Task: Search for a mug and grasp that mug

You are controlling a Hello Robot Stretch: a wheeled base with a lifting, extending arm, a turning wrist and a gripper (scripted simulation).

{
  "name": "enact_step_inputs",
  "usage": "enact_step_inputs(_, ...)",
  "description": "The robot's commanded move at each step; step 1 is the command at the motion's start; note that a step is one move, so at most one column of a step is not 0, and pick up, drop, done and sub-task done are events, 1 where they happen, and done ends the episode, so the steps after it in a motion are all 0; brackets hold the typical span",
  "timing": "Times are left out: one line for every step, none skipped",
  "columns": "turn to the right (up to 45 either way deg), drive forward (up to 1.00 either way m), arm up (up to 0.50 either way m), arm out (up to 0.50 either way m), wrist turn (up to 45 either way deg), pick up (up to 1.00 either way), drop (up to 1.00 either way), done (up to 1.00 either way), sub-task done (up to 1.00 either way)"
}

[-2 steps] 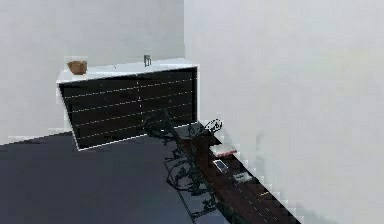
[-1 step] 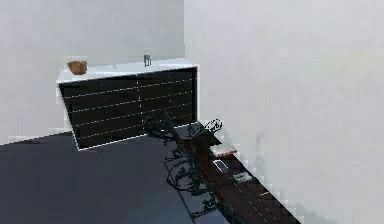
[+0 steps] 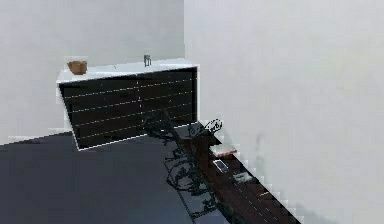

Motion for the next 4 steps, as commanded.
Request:
enact_step_inputs(0.0, 0.0, 0.0, 0.0, 45.0, 0.0, 0.0, 0.0, 0.0)
enact_step_inputs(0.0, 0.0, 0.0, 0.0, 12.0, 0.0, 0.0, 0.0, 0.0)
enact_step_inputs(0.0, 0.0, -0.3, 0.0, 0.0, 0.0, 0.0, 0.0, 0.0)
enact_step_inputs(0.0, 0.0, 0.0, 0.0, 0.0, 1.0, 0.0, 0.0, 0.0)
